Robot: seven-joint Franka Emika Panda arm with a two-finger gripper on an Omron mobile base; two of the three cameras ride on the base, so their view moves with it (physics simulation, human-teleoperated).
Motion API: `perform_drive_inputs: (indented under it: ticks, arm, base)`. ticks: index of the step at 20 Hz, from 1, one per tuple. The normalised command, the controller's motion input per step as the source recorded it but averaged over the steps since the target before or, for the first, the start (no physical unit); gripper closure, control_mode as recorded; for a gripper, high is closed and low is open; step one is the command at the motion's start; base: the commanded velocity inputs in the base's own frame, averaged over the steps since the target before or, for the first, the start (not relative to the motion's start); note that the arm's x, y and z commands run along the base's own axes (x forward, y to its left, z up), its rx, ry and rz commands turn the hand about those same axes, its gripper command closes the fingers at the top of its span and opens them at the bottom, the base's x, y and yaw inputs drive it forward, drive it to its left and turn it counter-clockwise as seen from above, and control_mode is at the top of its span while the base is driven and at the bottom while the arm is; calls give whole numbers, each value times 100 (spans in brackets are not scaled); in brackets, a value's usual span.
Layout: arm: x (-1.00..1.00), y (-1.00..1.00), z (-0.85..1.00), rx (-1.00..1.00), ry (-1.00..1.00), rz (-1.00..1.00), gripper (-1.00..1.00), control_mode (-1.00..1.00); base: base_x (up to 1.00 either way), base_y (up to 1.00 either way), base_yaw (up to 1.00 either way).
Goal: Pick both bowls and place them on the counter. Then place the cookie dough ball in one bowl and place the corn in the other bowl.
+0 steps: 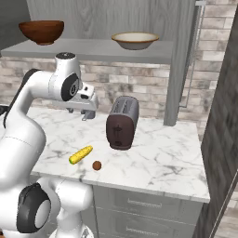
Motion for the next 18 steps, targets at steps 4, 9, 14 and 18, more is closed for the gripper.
perform_drive_inputs:
  ticks: [4,9,14,18]
  arm:
    - [-3,0,0,0,0,0,-100,-100]
    - [-10,-1,9,0,-5,0,-100,-100]
    - [-16,0,58,-9,-19,0,-100,-100]
    - [-5,-9,71,-14,-18,3,-100,-100]
  base:
    - [0,0,0]
    - [0,0,0]
    - [0,0,0]
    - [0,0,0]
